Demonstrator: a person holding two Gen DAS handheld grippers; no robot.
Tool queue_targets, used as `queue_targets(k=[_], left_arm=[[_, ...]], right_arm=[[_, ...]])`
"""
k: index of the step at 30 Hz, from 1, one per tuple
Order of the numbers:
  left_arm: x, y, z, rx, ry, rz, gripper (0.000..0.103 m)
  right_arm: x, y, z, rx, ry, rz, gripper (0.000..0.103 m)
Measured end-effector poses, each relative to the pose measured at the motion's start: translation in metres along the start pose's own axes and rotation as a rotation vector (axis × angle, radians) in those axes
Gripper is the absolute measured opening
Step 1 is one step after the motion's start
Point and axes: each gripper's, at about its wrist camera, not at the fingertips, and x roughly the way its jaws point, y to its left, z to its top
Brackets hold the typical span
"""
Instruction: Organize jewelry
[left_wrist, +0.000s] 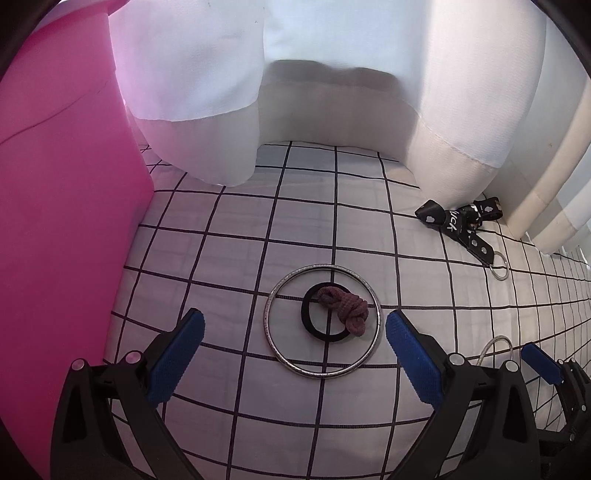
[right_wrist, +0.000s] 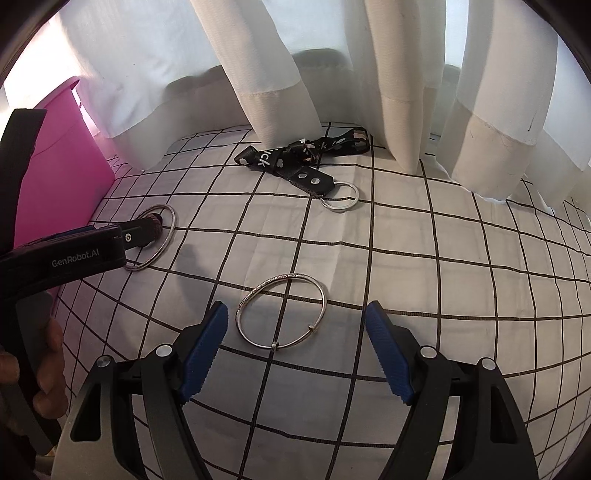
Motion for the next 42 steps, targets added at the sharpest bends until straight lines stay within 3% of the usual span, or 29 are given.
queue_targets(k=[5,7,15,18,19,23,25,27,34,35,37,42], left_arm=[[0.009,-0.004,0.002,0.018,-0.01,-0.003,0.093],[0.015,-0.009,0.003,0.031,0.003,-0.01,0.081],[0.021,-0.008,-0.001,0.01,-0.03,-0.031,0.082],[0.018,-0.004,-0.009,0.017,-0.053,-0.04,0.077],[0.018,-0.004,-0.011,0.021,-0.058,-0.025,0.068],[0.013,-0.003,-0.019,0.057,-0.077,-0.018,0.058],[0.011,-0.004,-0.018,0.068,-0.084,-0.025,0.034],[0.011,-0.007,-0.016,0.082,-0.084,-0.032,0.019],[0.011,-0.01,-0.012,0.088,-0.085,-0.04,0.018],[0.012,-0.011,-0.012,0.09,-0.086,-0.039,0.018],[0.01,-0.01,-0.013,0.089,-0.085,-0.038,0.018],[0.004,-0.007,-0.015,0.088,-0.085,-0.043,0.018]], right_arm=[[0.001,0.006,-0.002,-0.04,-0.013,-0.029,0.073],[0.001,0.008,-0.003,-0.053,-0.02,-0.04,0.074],[0.001,0.009,-0.002,-0.073,-0.041,-0.063,0.074],[0.003,0.011,-0.001,-0.075,-0.049,-0.067,0.074],[0.003,0.011,-0.002,-0.076,-0.051,-0.068,0.074],[0.003,0.013,-0.002,-0.088,-0.058,-0.082,0.074],[0.003,0.013,-0.003,-0.093,-0.064,-0.088,0.074],[0.004,0.015,-0.003,-0.097,-0.07,-0.093,0.074],[0.006,0.018,-0.002,-0.113,-0.084,-0.084,0.072],[0.005,0.018,-0.002,-0.113,-0.09,-0.082,0.071],[0.002,0.016,-0.002,-0.109,-0.104,-0.096,0.052],[0.002,0.015,-0.001,-0.113,-0.104,-0.084,0.052]])
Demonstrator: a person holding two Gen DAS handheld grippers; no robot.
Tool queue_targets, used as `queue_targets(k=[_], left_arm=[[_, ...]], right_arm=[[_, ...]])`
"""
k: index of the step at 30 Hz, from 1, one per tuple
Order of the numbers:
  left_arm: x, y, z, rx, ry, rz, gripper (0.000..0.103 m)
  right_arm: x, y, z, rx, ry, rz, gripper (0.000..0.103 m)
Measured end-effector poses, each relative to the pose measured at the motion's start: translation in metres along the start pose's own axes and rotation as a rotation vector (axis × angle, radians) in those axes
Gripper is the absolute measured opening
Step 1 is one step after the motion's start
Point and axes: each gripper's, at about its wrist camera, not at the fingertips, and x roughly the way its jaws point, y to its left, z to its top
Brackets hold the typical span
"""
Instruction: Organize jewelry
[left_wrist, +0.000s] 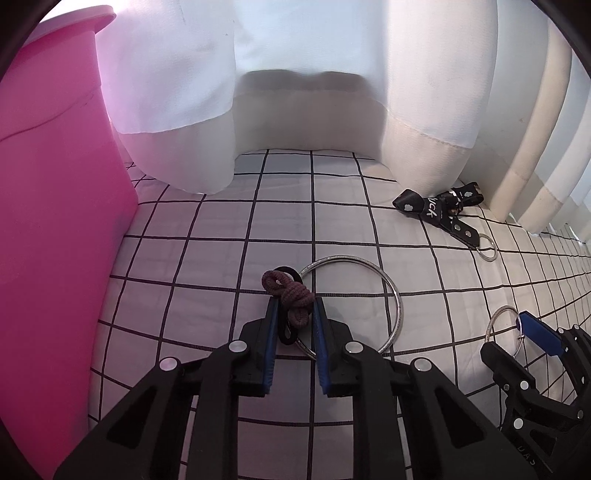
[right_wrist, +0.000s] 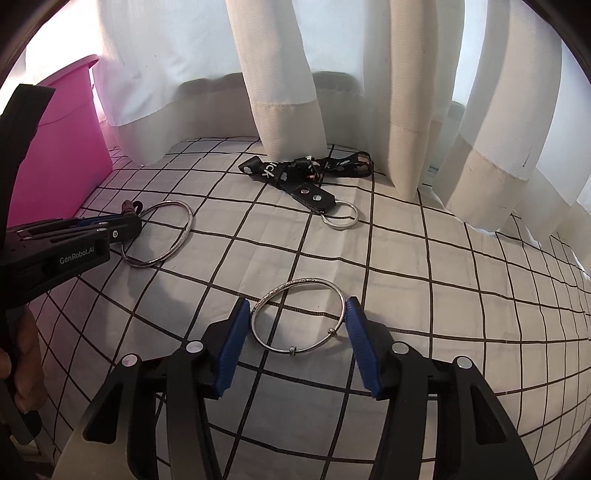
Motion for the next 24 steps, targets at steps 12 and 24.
queue_targets(k=[12,24], left_arm=[[-0.025,-0.001,0.002,0.002,-0.035,-0.013,0.018],[-0.064,-0.004,0.013,0.0,-0.071,-0.037,0.018]], right_arm=[[-0.015,-0.001,0.004,0.01,-0.026,0.017,0.052],[-0.055,-0.008,0.028,0.003,-0.068,0.033,0.052]])
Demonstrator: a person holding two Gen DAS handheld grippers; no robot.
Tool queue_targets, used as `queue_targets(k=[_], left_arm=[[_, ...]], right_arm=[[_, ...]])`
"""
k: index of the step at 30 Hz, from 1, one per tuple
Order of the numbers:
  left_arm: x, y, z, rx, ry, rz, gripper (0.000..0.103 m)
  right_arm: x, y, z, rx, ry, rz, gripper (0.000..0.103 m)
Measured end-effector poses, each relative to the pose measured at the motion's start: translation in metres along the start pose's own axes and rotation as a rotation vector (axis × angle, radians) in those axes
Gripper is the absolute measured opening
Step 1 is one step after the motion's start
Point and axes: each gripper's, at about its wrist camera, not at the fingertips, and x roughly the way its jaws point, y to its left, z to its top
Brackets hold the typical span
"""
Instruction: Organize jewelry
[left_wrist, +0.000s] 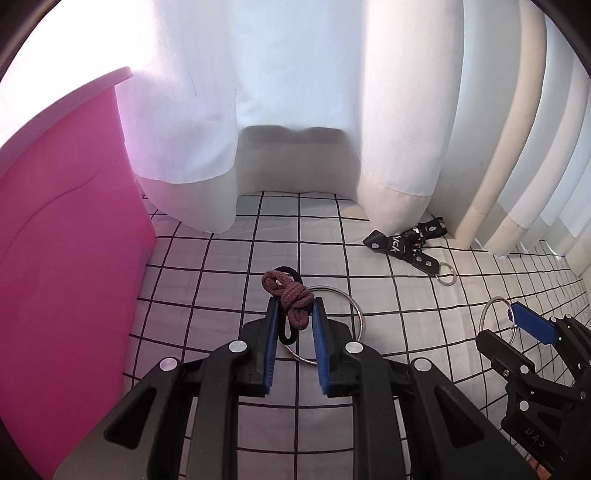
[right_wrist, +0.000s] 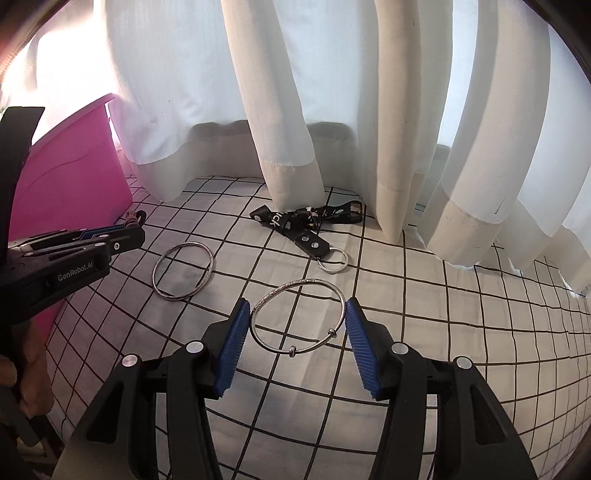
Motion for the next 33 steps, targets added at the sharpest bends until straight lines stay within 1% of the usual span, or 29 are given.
queue_targets(k=[8,12,17,24,29,33], left_arm=[[-0.046,0.001,0.012,-0.025,-0.049,-0.012,0.018],[-0.073,0.006,0.02,-0.042,-0.086,-0.008,0.018],[-0.108,0.017,0.028,-0.07,-0.13,0.002,0.018],[-0.161,0.042,0.037,-0.113,-0.217,0.059,0.018],[-0.193,0.073,0.034,-0.166,-0.267,0.118,0.018],[-0.214,0.105,0.025,-0.222,-0.283,0.184,0.018]], right_arm=[[-0.035,0.004,0.027,-0.023,-0.044,0.03,0.052],[-0.055,0.013,0.042,-0.05,-0.079,0.052,0.052],[-0.079,0.03,0.064,-0.092,-0.132,0.101,0.052],[-0.107,0.063,0.095,-0.155,-0.204,0.188,0.052],[-0.122,0.099,0.116,-0.216,-0.241,0.274,0.052],[-0.128,0.134,0.131,-0.269,-0.254,0.35,0.052]])
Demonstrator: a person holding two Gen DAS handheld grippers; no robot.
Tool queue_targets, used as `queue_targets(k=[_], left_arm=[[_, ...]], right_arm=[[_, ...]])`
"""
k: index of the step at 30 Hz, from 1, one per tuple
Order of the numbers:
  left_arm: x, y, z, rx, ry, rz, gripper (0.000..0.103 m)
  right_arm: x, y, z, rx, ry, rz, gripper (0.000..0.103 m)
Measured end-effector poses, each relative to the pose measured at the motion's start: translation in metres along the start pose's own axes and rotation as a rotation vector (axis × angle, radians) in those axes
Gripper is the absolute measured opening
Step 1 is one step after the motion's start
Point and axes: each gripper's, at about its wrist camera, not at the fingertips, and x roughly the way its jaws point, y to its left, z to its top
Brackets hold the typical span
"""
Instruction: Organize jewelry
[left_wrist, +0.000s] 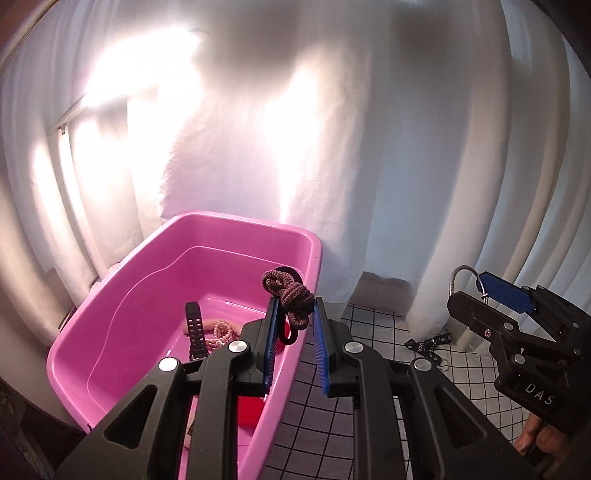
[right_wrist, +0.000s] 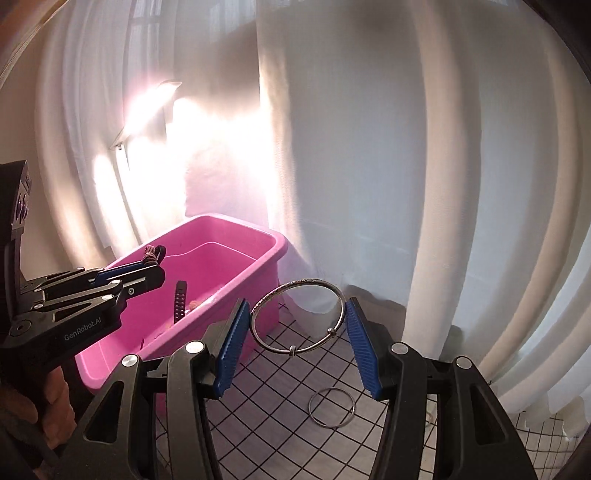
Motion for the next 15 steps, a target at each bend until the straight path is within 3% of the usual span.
queue_targets(k=[8,15], left_arm=[[-0.007,0.079,-0.007,-0.115,0.03,0.15,0.018],[0.006,0.126,-0.013,-0.211,0.093,0.22,0.018]], right_arm=[[0.044,0.059,0.033,-0.066,0.039,0.155,0.052],[0.087,0.1,0.051,-0.128,0.112,0.24,0.052]])
